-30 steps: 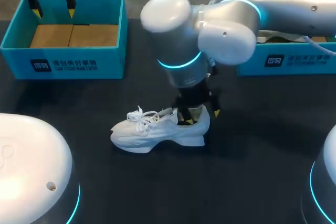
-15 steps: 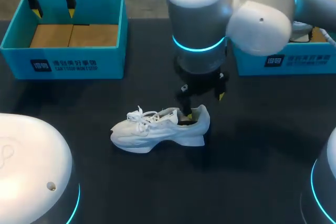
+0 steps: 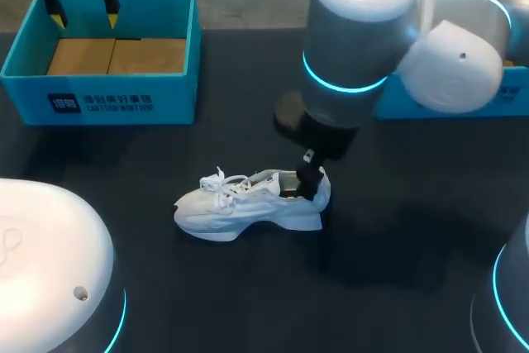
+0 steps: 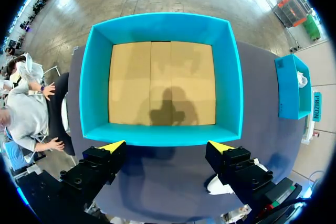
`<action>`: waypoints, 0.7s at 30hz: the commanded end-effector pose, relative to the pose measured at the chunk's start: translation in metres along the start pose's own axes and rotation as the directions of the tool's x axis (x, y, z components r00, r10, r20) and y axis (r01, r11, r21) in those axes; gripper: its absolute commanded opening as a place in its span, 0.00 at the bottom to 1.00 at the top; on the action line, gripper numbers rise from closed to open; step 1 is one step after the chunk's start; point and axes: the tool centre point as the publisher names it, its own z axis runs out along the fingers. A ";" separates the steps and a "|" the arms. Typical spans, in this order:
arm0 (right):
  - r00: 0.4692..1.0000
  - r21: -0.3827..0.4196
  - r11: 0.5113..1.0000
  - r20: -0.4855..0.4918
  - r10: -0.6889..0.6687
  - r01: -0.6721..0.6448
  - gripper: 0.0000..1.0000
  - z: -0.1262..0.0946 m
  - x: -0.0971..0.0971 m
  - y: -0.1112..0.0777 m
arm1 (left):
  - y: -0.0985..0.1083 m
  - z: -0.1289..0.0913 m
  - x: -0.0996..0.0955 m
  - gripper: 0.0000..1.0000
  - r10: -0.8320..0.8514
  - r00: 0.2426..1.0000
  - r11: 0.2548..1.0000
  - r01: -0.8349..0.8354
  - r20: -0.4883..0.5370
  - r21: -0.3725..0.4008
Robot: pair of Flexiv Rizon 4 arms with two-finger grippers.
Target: Take the shoe out of the shoebox, open the shoe tongue, remove and reinsert the insole, then place the shoe into the shoebox
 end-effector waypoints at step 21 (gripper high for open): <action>0.939 -0.085 0.935 0.014 -0.343 0.343 1.00 0.008 -0.006 -0.005 | 0.000 0.000 0.000 1.00 0.000 1.000 1.000 0.000 0.000 0.000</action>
